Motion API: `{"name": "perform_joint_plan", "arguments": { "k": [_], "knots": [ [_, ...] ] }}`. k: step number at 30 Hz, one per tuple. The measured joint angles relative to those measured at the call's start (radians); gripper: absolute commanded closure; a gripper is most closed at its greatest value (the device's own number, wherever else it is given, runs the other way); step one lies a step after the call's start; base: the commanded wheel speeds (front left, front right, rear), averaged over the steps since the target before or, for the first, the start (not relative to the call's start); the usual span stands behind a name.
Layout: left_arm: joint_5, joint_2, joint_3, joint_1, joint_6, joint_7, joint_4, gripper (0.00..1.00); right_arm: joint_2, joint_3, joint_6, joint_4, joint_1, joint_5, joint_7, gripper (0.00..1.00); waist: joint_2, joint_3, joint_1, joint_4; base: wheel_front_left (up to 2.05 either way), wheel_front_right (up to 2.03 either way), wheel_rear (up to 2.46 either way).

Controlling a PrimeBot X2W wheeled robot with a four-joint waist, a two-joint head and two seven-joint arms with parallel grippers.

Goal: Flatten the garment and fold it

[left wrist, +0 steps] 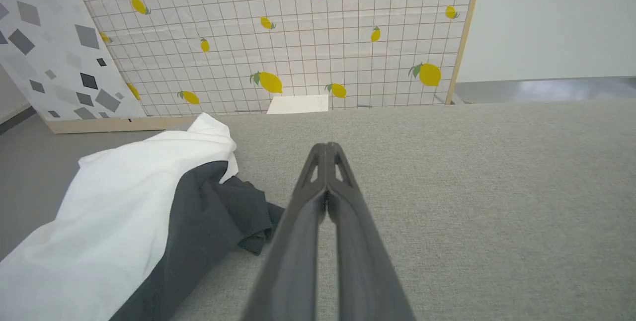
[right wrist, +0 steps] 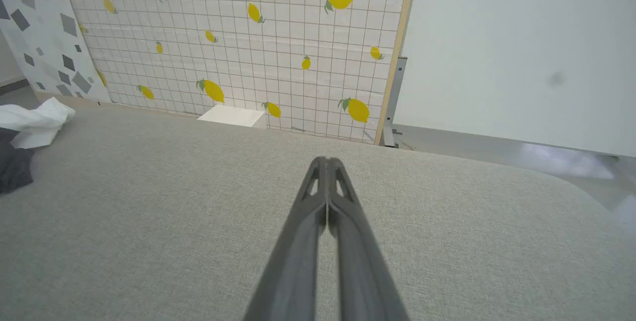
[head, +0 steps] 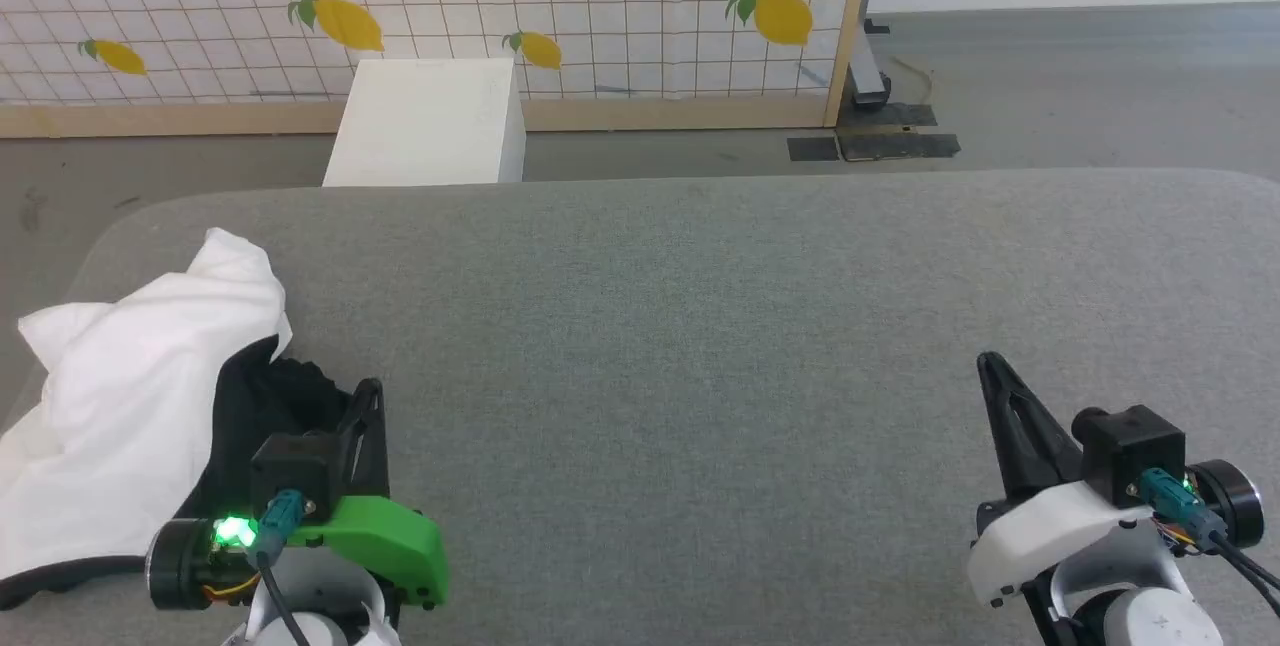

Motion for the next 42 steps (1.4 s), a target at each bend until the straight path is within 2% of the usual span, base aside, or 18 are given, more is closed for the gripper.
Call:
{"name": "perform_joint_plan", "arguments": {
  "k": [22,23,24,25,26,27,42],
  "knots": [
    [0.000,0.000,0.000,0.000,0.000,0.000,0.000,1.00,0.000,0.000,0.000,0.000,0.000,0.000,0.000,1.00,0.0000,0.000,0.0000,0.000,0.00,0.00,0.00],
    [0.000,0.000,0.000,0.000,0.000,0.000,0.000,0.00,0.000,0.000,0.000,0.000,0.000,0.000,0.000,0.00,0.0000,0.000,0.0000,0.000,0.00,0.00,0.00],
    [-0.001,0.000,0.000,0.000,0.000,0.000,0.000,1.00,0.000,0.000,0.000,0.001,0.000,0.000,0.000,1.00,0.0000,0.000,0.0000,0.000,0.00,0.00,0.00],
    [-0.001,0.000,0.000,0.000,0.000,0.000,0.000,0.00,0.000,0.000,0.000,0.001,0.000,0.000,0.000,0.00,0.0000,0.000,0.0000,0.000,0.00,0.00,0.00],
    [-0.001,0.000,-0.001,0.000,0.000,0.000,0.000,1.00,0.000,0.000,0.000,0.001,0.000,0.000,0.000,1.00,0.0000,0.000,0.0000,0.000,0.00,0.00,0.00],
    [-0.002,0.000,-0.001,0.000,0.000,0.000,0.000,0.00,0.000,-0.001,0.000,0.001,0.000,0.000,0.000,0.00,0.0000,0.000,0.0000,0.000,0.00,0.00,0.00],
    [-0.014,0.000,-0.001,0.000,0.000,-0.026,0.012,0.00,0.000,-0.007,0.000,0.029,0.000,0.033,-0.024,0.00,0.0000,0.001,0.0000,0.002,0.00,0.00,0.00]
  ]
}}
